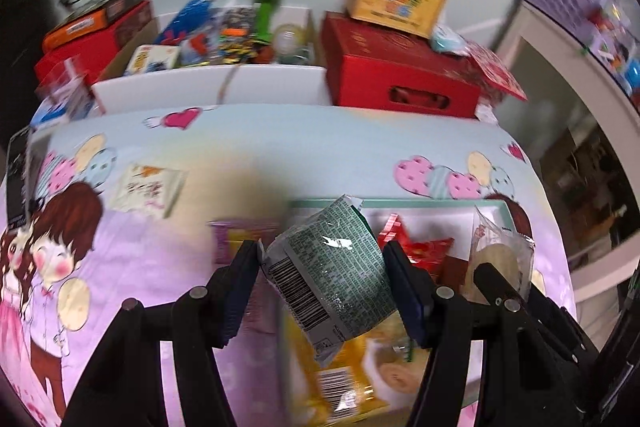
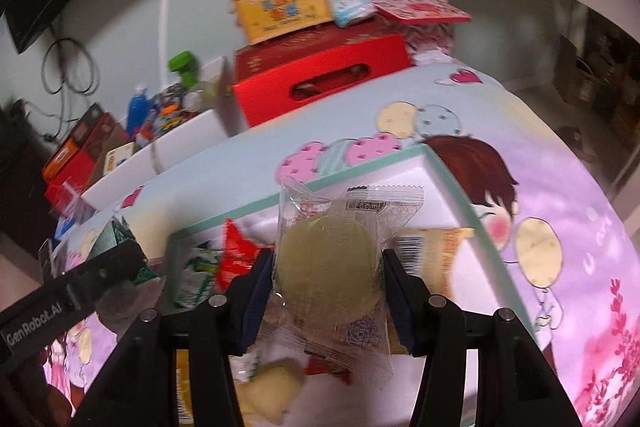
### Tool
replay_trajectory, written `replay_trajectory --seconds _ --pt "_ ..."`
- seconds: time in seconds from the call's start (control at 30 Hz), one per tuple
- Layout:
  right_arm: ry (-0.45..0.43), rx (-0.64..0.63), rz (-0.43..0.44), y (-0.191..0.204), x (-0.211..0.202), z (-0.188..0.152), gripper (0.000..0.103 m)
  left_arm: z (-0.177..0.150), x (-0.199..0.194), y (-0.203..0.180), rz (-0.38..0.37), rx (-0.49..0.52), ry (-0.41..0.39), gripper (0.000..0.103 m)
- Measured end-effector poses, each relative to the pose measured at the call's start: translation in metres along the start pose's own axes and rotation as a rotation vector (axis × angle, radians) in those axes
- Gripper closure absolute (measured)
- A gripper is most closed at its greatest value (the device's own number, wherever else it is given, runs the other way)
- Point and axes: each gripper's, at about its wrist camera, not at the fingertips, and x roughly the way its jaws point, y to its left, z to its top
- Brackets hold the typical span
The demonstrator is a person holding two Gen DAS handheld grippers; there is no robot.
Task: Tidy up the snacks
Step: 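Carry both bags over the tray and open both grippers to release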
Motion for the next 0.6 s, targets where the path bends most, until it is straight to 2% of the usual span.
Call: replay_trajectory --seconds 0.27,0.6 --pt "0.014 0.039 -0.014 -0.022 0.005 0.002 0.046 -0.003 0.029 -0.042 -0.033 0.065 0.061 0.038" --pt "0.034 0.053 -0.014 -0.028 0.009 0.002 0.044 -0.007 0.039 -0.049 -0.049 0.051 0.110 0.037"
